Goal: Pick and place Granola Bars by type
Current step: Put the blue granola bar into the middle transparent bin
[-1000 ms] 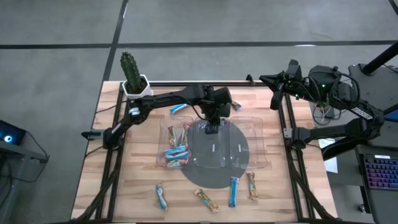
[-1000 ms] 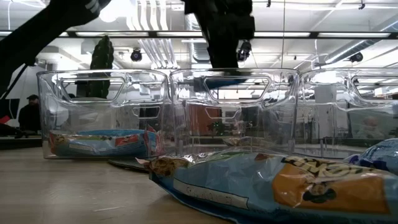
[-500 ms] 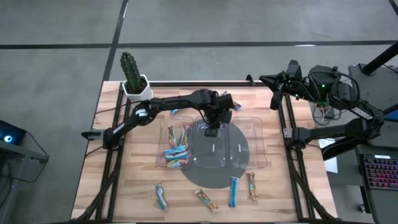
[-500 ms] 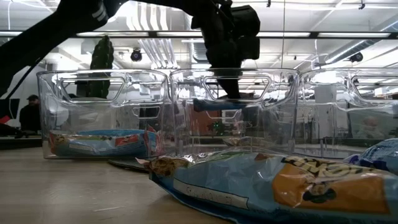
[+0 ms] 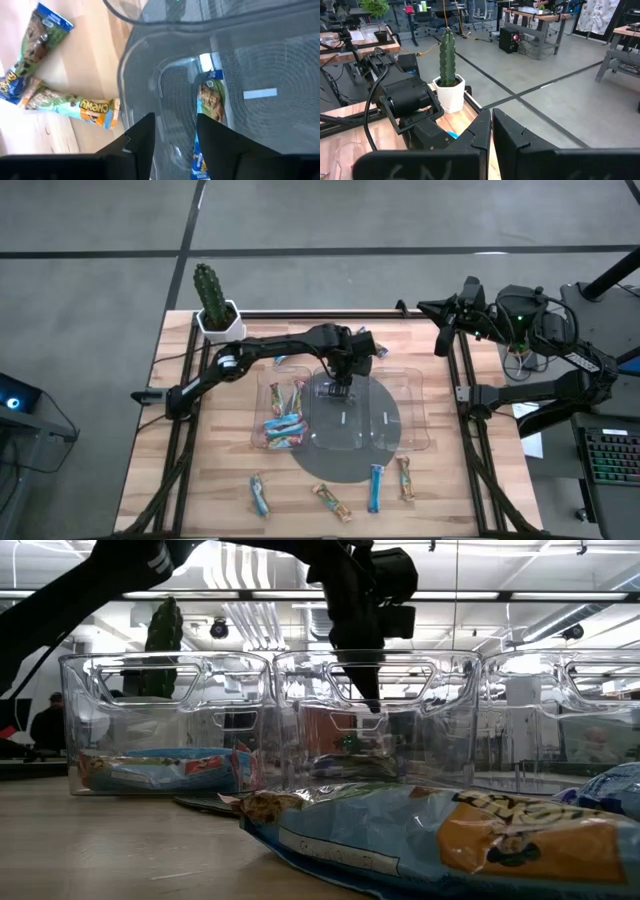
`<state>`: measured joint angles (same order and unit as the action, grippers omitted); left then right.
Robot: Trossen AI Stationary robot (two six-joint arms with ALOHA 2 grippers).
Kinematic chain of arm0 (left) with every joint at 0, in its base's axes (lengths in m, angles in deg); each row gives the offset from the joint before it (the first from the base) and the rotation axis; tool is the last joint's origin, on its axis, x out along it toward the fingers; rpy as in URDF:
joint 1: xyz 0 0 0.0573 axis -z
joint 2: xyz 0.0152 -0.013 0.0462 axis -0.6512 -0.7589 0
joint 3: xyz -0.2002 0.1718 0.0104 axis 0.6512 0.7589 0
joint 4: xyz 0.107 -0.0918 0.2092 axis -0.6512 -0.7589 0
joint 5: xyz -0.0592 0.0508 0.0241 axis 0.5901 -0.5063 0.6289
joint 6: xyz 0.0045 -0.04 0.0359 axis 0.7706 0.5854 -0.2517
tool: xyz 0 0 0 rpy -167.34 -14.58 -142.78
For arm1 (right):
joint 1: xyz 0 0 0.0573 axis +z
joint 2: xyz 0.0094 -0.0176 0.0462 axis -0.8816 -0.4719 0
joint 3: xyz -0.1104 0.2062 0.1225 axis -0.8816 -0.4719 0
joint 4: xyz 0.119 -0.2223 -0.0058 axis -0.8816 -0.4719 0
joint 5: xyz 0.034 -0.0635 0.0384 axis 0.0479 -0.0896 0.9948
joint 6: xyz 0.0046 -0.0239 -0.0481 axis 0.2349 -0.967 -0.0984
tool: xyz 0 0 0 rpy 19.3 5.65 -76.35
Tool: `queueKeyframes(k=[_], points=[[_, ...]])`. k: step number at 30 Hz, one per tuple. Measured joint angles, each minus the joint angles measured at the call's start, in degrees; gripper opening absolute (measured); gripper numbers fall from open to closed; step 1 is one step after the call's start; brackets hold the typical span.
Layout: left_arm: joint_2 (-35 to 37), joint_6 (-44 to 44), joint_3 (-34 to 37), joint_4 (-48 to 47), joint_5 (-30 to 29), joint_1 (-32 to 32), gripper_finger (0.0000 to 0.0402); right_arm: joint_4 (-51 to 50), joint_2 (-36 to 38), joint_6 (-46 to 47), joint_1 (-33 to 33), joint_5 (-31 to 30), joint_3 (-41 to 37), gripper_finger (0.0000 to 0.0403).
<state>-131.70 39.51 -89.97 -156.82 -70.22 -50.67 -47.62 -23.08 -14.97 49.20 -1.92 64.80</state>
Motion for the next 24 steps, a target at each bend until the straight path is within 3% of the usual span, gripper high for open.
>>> queueKeyframes(k=[7,16,24], points=[[2.7,2.3,-0.2,-1.9,0.0,0.0,0.0112,-0.3,0.0,-0.4,0.0,0.0,0.0,0.0008],[12.4,8.3,-0.3,0.7,3.9,-0.3,0.0006,-0.4,0.0,-0.4,0.0,0.0,-0.1,0.0008],[23.1,13.9,-0.2,7.5,5.9,-0.2,0.0,-0.4,0.0,-0.4,0.0,0.5,-0.1,0.0008]])
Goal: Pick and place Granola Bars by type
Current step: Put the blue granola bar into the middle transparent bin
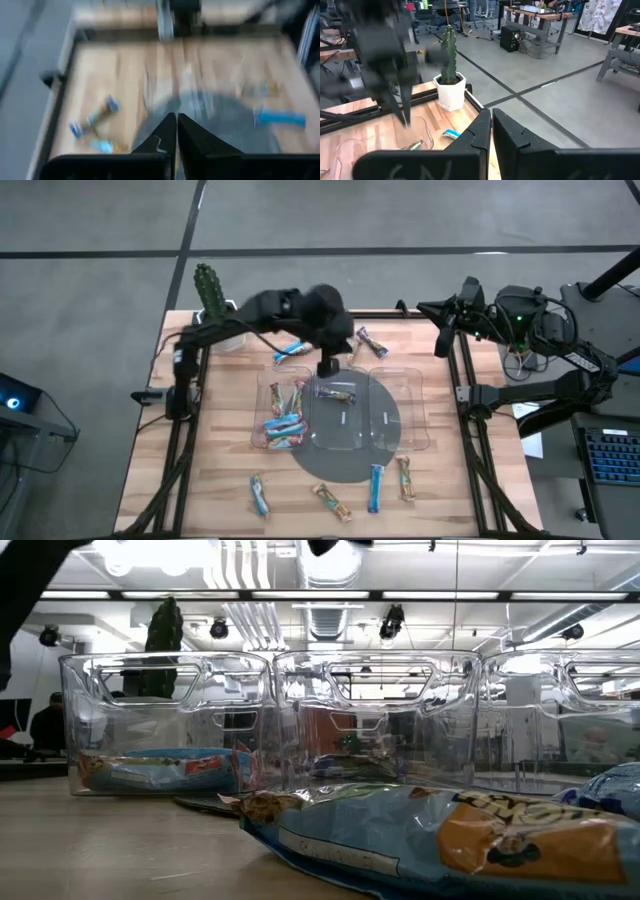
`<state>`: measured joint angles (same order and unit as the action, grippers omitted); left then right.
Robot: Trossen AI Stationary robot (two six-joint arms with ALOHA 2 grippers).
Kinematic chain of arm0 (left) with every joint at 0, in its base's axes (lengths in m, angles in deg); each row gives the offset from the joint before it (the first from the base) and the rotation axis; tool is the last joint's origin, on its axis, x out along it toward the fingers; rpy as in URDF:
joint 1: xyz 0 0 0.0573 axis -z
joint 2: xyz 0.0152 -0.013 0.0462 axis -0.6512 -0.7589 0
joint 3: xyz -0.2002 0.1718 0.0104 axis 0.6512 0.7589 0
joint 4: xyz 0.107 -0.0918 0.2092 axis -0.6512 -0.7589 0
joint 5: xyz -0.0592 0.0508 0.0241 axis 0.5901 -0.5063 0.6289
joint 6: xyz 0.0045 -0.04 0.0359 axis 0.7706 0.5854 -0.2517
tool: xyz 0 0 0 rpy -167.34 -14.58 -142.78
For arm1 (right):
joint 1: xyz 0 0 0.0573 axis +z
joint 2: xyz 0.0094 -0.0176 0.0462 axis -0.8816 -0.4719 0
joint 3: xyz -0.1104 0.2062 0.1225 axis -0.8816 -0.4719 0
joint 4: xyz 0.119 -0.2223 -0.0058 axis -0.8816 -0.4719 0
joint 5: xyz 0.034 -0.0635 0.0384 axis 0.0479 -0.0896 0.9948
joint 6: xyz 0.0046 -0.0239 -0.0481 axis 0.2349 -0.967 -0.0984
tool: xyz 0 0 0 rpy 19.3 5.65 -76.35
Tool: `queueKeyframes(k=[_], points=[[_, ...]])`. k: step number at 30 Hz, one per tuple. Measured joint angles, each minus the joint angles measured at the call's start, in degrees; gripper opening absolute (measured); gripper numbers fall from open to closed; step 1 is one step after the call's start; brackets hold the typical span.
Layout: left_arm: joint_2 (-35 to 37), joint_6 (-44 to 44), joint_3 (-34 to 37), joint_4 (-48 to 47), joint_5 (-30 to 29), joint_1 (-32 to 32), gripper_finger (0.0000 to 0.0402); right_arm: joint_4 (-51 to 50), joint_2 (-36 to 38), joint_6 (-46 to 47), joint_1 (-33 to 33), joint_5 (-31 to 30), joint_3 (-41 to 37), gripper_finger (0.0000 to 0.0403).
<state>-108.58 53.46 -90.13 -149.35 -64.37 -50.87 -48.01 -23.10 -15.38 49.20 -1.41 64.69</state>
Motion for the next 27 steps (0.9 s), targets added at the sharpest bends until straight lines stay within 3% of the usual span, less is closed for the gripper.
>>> queueKeyframes(k=[10,16,21,27], points=[[10.1,2.7,0.4,3.4,0.1,0.0,0.0,0.0,0.0,0.0,0.3,1.3,0.0,0.0008],[15.3,4.2,5.6,6.4,1.4,0.0,0.0,0.0,0.0,0.0,0.4,1.4,0.0,0.0008],[21.6,6.5,16.0,16.7,4.7,0.0,0.0,0.0,0.0,0.1,0.4,1.5,0.0,0.0008],[33.4,10.5,36.8,32.2,4.8,0.0,0.0,0.0,0.0,0.0,0.4,2.8,0.0,0.0008]])
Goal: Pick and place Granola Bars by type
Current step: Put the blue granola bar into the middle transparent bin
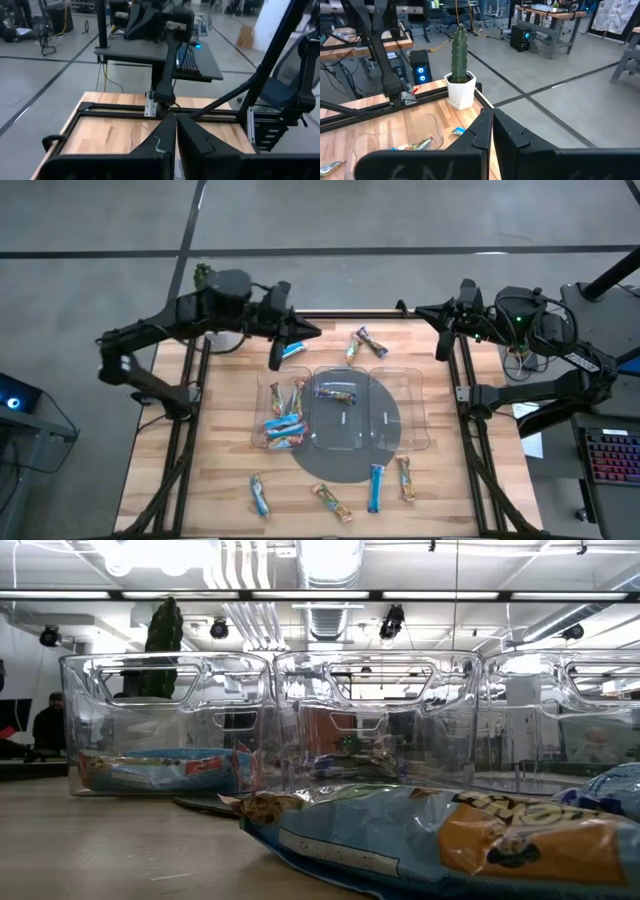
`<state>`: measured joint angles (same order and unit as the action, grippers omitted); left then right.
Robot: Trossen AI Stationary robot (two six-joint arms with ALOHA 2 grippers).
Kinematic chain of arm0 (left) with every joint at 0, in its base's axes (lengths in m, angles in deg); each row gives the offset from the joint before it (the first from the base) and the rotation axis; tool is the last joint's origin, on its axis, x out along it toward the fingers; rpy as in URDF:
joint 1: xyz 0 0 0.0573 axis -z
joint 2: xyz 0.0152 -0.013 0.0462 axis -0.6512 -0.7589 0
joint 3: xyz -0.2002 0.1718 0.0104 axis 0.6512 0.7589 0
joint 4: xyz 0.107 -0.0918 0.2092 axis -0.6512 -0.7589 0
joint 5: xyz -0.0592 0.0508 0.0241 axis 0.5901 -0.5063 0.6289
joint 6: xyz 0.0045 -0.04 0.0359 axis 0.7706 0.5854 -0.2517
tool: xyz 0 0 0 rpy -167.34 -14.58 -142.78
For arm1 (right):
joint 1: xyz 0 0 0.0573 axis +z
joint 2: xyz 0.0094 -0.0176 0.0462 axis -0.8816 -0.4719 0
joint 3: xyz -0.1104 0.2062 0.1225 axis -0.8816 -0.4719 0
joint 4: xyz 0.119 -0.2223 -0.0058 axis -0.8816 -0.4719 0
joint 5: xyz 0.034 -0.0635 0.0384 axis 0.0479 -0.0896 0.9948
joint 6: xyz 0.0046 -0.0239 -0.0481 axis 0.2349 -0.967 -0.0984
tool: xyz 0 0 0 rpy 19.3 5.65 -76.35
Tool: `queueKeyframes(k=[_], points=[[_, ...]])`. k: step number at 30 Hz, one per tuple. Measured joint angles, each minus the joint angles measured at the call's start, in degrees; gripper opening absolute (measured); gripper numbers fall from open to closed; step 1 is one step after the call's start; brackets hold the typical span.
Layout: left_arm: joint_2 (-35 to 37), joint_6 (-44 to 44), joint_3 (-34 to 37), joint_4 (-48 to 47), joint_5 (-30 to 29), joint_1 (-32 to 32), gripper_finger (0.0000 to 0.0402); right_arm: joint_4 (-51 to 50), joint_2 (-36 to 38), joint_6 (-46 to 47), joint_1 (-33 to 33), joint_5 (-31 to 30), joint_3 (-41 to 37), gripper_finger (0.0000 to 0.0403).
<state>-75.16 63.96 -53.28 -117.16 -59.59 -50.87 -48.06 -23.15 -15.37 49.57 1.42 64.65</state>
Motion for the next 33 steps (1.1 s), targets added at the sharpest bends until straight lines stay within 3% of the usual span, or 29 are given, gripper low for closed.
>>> queueKeyframes(k=[7,13,21,27,33], points=[[14.4,3.6,23.6,19.4,-1.0,0.0,0.0,0.0,0.0,-1.3,0.0,0.0,0.0,0.0008],[24.2,5.7,35.3,26.6,-4.4,0.0,0.0,0.1,0.0,-1.3,0.0,1.5,0.0,0.0008],[33.1,6.3,41.6,27.0,-9.4,0.0,0.0,0.3,-0.2,-1.1,0.0,4.5,0.0,0.0008],[35.1,9.1,43.0,27.0,-9.7,0.0,0.0,0.5,-2.3,1.0,-0.3,0.9,0.0,0.0012],[34.8,9.1,42.7,26.9,-9.7,0.0,0.0,-0.5,-6.7,3.5,-3.9,1.6,0.8,0.0069]])
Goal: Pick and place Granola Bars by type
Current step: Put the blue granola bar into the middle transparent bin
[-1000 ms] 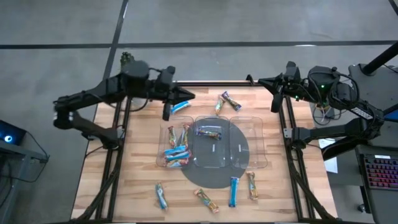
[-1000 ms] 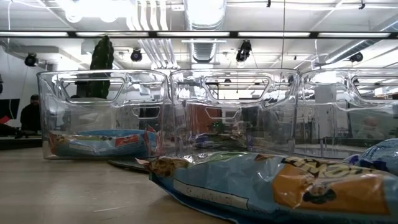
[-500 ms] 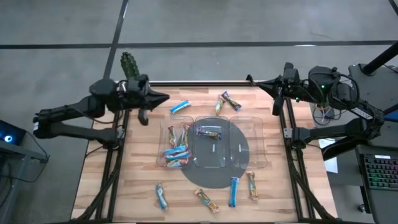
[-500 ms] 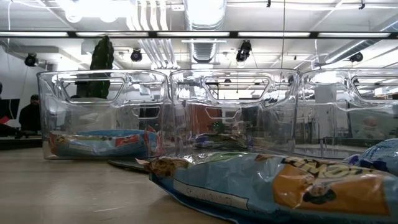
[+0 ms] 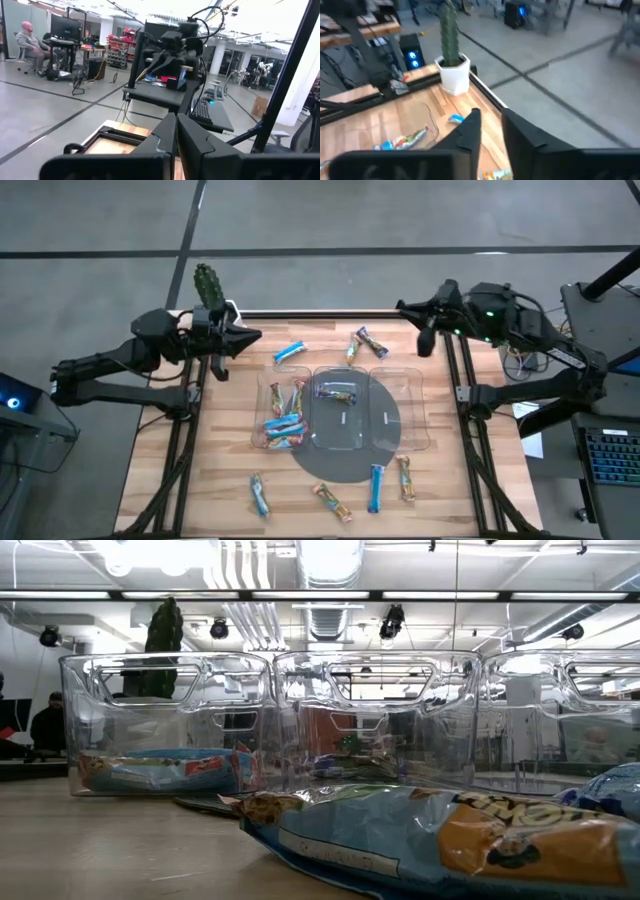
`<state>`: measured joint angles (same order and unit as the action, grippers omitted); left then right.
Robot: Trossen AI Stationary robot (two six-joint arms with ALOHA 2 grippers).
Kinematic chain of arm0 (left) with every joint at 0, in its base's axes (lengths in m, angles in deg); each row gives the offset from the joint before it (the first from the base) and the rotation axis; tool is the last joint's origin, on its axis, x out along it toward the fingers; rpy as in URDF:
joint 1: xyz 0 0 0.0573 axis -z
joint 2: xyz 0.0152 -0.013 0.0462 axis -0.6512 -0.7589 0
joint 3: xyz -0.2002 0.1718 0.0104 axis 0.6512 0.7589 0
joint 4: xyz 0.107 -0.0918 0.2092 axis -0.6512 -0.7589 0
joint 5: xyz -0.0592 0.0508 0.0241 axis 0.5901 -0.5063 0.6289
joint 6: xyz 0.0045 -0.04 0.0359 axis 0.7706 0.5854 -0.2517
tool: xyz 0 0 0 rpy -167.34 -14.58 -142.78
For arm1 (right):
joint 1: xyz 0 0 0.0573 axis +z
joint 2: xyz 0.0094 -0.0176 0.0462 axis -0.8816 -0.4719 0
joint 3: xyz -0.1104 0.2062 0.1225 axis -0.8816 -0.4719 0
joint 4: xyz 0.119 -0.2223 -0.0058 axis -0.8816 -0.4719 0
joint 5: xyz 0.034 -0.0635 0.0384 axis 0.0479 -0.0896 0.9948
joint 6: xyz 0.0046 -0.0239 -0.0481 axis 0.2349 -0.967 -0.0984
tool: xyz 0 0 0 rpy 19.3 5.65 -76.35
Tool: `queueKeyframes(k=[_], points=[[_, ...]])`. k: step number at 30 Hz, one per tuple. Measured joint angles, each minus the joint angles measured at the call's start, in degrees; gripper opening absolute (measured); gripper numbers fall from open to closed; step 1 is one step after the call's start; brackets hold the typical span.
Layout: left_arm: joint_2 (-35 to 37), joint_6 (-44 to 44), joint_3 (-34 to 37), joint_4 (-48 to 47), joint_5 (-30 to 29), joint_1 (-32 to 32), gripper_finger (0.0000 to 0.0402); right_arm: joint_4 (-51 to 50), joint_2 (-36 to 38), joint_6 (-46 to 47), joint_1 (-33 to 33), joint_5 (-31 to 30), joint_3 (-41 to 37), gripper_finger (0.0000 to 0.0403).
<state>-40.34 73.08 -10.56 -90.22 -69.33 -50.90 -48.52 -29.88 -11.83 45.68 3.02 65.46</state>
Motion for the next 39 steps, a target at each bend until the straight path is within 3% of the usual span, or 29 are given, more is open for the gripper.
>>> queueKeyframes(k=[8,14,23,39], points=[[0.0,-0.1,-1.0,0.0,0.0,0.0,0.0,-1.1,-6.1,4.6,-8.7,6.8,1.5,0.0191],[0.7,-0.6,-1.1,0.0,0.0,0.0,0.0,-3.1,-11.9,5.7,-14.4,10.4,1.5,0.0235],[1.0,-0.6,-1.0,-1.6,0.0,0.0,0.0,-6.1,-23.4,3.5,-17.9,10.6,1.5,0.0242],[0.9,-0.5,-1.0,-1.7,0.0,0.0,0.0,-10.0,-42.6,-2.0,-21.7,13.2,1.4,0.0215]])
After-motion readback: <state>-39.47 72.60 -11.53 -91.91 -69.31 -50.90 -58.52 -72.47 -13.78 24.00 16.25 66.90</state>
